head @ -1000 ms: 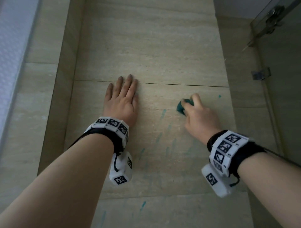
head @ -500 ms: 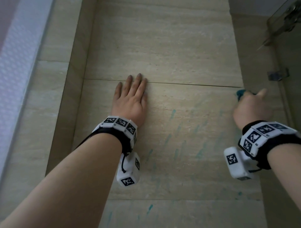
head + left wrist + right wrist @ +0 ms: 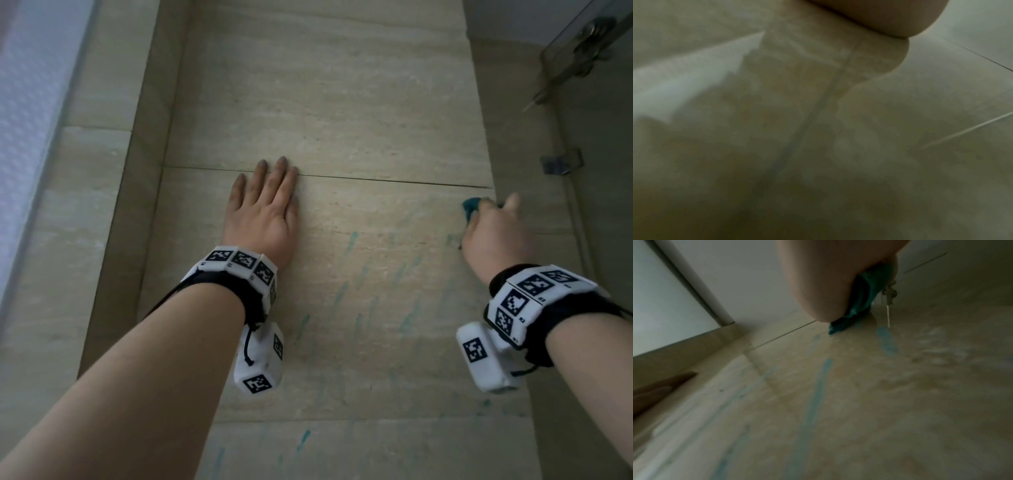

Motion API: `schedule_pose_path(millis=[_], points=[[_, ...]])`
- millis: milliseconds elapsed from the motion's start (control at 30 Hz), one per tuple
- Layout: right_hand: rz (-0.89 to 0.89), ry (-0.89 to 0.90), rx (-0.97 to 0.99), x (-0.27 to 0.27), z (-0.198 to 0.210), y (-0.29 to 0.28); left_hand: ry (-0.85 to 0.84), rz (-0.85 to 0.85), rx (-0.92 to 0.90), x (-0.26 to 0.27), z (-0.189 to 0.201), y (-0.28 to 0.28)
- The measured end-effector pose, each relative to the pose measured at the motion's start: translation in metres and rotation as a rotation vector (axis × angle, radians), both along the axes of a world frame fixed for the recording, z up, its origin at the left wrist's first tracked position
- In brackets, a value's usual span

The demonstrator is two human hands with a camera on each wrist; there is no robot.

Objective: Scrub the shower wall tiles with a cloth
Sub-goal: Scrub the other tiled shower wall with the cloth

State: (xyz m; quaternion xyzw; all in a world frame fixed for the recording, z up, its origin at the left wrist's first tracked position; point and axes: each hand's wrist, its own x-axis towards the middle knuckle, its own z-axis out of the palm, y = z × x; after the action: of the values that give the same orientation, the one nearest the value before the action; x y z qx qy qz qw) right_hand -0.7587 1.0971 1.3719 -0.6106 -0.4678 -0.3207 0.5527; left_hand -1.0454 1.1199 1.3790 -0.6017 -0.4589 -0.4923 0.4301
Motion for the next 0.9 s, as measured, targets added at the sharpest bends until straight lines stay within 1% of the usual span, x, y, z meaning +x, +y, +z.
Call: schedule_pose_path(millis=[100, 200, 300, 400, 467, 500, 700, 767, 833, 867, 900], points=[[-0.038, 0.009, -0.017, -0.015, -0.001, 0.0, -0.005, 0.0, 0.003, -0.001, 0.0, 0.001], [-0.049, -0.068, -0.003, -0.028, -0.007, 0.002, 0.0, 0.0, 0.001, -0.001, 0.0, 0.0], [-0.002, -0.135, 0.045, -0.025, -0.005, 0.003, -0.002, -0.003, 0.01, 0.0, 0.0, 0.001], [0.048, -0.136, 0.087, -0.026, 0.006, 0.002, -0.001, -0.005, 0.012, 0.0, 0.0, 0.002], [0.087, -0.134, 0.098, -0.037, 0.009, 0.0, -0.001, -0.006, 0.014, -0.001, 0.001, 0.002], [0.108, -0.164, 0.104, -0.046, 0.007, -0.002, 0.0, -0.005, 0.013, -0.001, 0.001, 0.002], [0.288, -0.605, 0.081, -0.11, -0.027, -0.004, 0.008, -0.008, 0.002, -0.002, 0.001, 0.002], [0.336, -0.806, 0.084, -0.111, -0.04, -0.003, 0.007, -0.015, -0.001, -0.002, 0.0, 0.001], [0.331, -0.982, 0.048, -0.1, -0.05, -0.001, 0.012, -0.013, -0.007, -0.001, 0.0, 0.001], [0.309, -1.005, 0.023, -0.092, -0.048, -0.002, 0.012, -0.008, -0.009, -0.001, 0.0, 0.001], [0.279, -0.959, 0.016, -0.084, -0.042, -0.003, 0.012, -0.005, -0.011, -0.001, 0.0, 0.001]])
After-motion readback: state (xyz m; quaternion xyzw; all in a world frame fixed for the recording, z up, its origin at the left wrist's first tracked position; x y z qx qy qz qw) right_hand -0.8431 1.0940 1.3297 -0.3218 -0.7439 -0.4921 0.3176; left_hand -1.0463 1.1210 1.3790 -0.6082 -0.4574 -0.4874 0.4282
